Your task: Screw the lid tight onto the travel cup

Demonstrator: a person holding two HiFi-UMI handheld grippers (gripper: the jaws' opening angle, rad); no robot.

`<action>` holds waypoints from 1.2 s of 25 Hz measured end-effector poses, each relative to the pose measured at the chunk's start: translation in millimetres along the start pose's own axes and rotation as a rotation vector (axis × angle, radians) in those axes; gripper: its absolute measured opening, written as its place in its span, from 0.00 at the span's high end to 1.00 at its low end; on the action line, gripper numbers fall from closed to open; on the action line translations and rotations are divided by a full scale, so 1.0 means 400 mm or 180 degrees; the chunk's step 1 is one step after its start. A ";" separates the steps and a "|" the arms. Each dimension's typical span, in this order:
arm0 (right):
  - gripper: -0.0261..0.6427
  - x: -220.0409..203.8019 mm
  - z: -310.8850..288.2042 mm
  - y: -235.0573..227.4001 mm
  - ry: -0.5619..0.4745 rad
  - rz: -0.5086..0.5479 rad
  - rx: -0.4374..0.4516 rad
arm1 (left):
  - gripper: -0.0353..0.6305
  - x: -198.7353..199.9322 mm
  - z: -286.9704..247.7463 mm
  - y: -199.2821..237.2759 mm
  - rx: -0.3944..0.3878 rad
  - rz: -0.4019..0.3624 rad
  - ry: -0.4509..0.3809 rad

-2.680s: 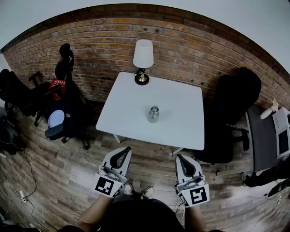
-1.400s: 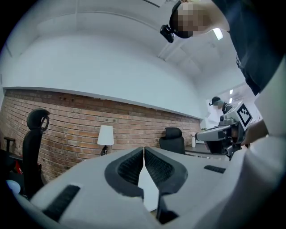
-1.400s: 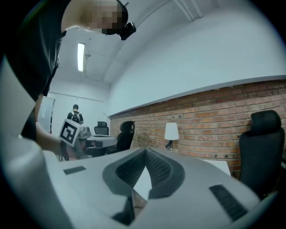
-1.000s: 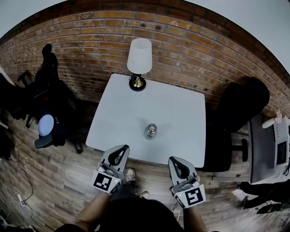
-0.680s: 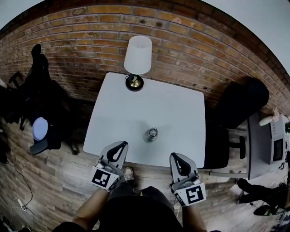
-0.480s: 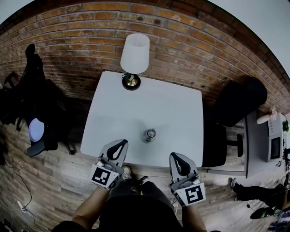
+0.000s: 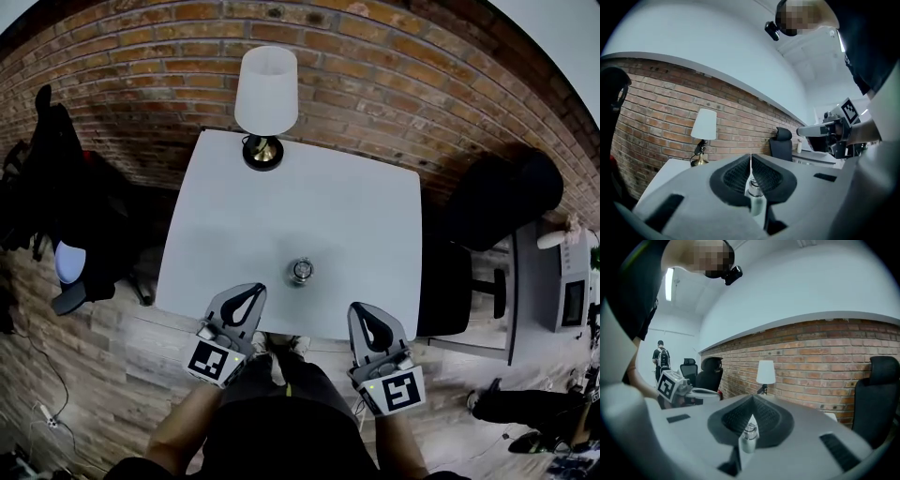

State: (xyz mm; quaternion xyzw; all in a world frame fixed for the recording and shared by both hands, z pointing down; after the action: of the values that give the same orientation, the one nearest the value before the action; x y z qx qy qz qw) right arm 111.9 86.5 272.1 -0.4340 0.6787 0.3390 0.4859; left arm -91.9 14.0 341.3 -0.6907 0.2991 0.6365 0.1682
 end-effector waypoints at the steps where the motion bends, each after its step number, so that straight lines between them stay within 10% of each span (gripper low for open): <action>1: 0.94 -0.006 -0.006 -0.006 0.0024 -0.0015 0.0021 | 0.90 -0.008 -0.004 -0.001 -0.0006 0.0011 -0.0004; 14: 0.94 -0.106 -0.145 -0.031 0.0132 0.0030 0.0436 | 0.90 -0.184 -0.091 0.003 -0.0074 0.0214 0.0385; 21: 0.92 -0.180 -0.212 -0.031 0.0188 0.0002 0.0660 | 0.65 -0.283 -0.165 0.004 -0.0333 0.0252 0.0443; 30: 0.65 -0.263 -0.294 -0.022 0.0215 0.0155 0.1164 | 0.47 -0.343 -0.241 0.001 -0.0705 -0.0152 0.0269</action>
State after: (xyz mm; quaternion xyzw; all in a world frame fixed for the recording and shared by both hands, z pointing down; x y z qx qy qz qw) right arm 92.9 6.6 407.0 -0.3330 0.7553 0.2068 0.5252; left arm -18.5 -18.0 488.8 -0.7382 0.2173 0.6318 0.0933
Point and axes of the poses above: the fingertips, and each gripper's own axes: z backward along the fingers, y to its left, x out of its top, the point moved 6 cm from there along z, backward along the fingers, and after that the axes turned 5 degrees about y, right-handed, at the moved point
